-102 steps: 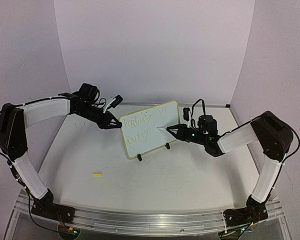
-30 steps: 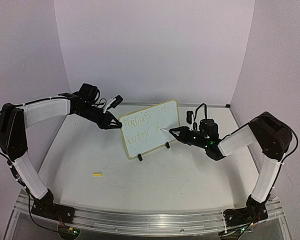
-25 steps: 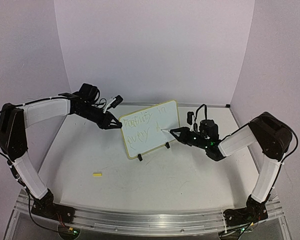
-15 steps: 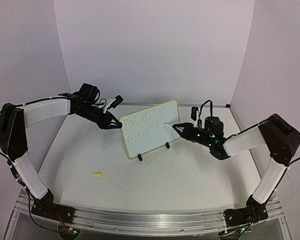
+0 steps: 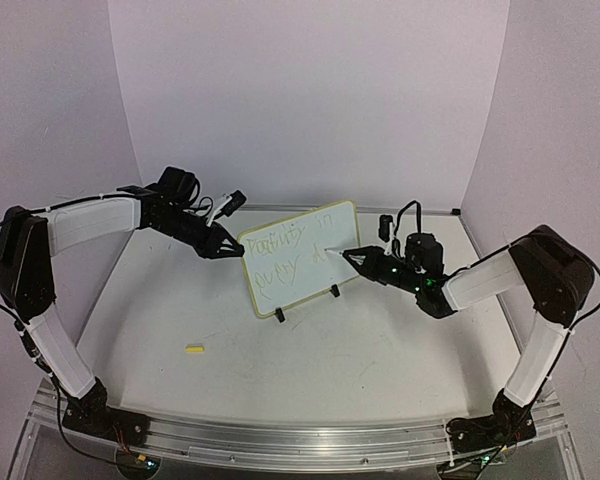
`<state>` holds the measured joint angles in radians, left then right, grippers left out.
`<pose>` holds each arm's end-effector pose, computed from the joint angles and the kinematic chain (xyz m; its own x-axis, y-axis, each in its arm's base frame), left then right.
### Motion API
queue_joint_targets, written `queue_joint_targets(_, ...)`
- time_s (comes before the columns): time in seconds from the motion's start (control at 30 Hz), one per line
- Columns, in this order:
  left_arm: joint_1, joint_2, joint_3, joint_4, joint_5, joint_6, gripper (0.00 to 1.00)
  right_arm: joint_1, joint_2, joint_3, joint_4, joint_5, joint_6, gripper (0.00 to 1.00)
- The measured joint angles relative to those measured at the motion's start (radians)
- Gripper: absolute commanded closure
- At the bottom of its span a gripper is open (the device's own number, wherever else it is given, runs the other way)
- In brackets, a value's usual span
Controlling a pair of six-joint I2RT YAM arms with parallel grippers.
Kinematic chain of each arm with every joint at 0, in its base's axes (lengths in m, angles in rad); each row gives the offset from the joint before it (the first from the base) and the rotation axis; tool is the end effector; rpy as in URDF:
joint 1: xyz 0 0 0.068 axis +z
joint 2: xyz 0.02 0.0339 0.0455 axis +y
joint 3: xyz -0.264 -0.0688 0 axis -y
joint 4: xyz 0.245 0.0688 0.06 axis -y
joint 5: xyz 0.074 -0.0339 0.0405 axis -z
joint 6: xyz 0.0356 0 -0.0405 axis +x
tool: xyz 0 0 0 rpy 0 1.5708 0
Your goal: Write a sentence on the whiteboard
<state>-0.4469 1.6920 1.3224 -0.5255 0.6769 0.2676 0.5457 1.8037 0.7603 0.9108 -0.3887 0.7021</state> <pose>0.3201 -0.1781 0.2636 -0.4961 0.4663 -0.7324 0.8517 0.4255 -0.3060 0.3025 0.1995 0.1747 -0.6038 0.3325 -0.7244 -0.5389 0.4994 0.6784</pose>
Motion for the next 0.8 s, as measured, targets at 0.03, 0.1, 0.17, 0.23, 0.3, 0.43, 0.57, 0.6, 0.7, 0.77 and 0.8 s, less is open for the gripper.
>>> queue_joint_targets(0.03, 0.000, 0.000, 0.000, 0.000, 0.000, 0.000, 1.00, -0.003, 0.003, 0.001, -0.001, 0.000, 0.001, 1.00)
queue_joint_targets(0.1, 0.000, 0.000, 0.000, 0.000, 0.000, 0.001, 1.00, -0.007, 0.013, 0.008, -0.001, -0.001, 0.003, 1.00)
queue_joint_targets(0.17, 0.000, 0.000, 0.000, 0.000, 0.000, 0.001, 1.00, -0.011, 0.022, 0.018, -0.002, -0.003, 0.003, 1.00)
queue_joint_targets(0.23, 0.000, 0.000, 0.000, 0.001, 0.000, 0.001, 1.00, -0.013, 0.031, 0.028, -0.002, -0.007, 0.004, 1.00)
queue_joint_targets(0.3, 0.000, 0.000, 0.000, 0.000, 0.000, 0.001, 1.00, -0.015, 0.039, 0.036, -0.003, -0.013, 0.005, 1.00)
queue_joint_targets(0.43, 0.000, 0.000, 0.000, 0.000, 0.000, 0.000, 1.00, -0.018, 0.046, 0.049, -0.004, -0.029, 0.005, 1.00)
queue_joint_targets(0.57, -0.001, 0.000, 0.000, 0.000, 0.000, 0.000, 1.00, -0.018, 0.046, 0.051, -0.005, -0.043, 0.005, 1.00)
queue_joint_targets(0.6, -0.001, 0.000, 0.000, 0.000, 0.000, 0.000, 1.00, -0.018, 0.046, 0.051, -0.005, -0.045, 0.005, 1.00)
queue_joint_targets(0.7, -0.001, 0.000, 0.000, 0.000, 0.000, 0.000, 1.00, -0.018, 0.047, 0.051, -0.005, -0.051, 0.005, 1.00)
queue_joint_targets(0.77, -0.001, 0.000, 0.000, 0.000, 0.000, 0.000, 1.00, -0.018, 0.049, 0.050, -0.004, -0.053, 0.005, 1.00)
queue_joint_targets(0.8, -0.001, 0.000, 0.000, 0.000, 0.000, 0.000, 1.00, -0.018, 0.051, 0.049, -0.001, -0.054, 0.005, 1.00)
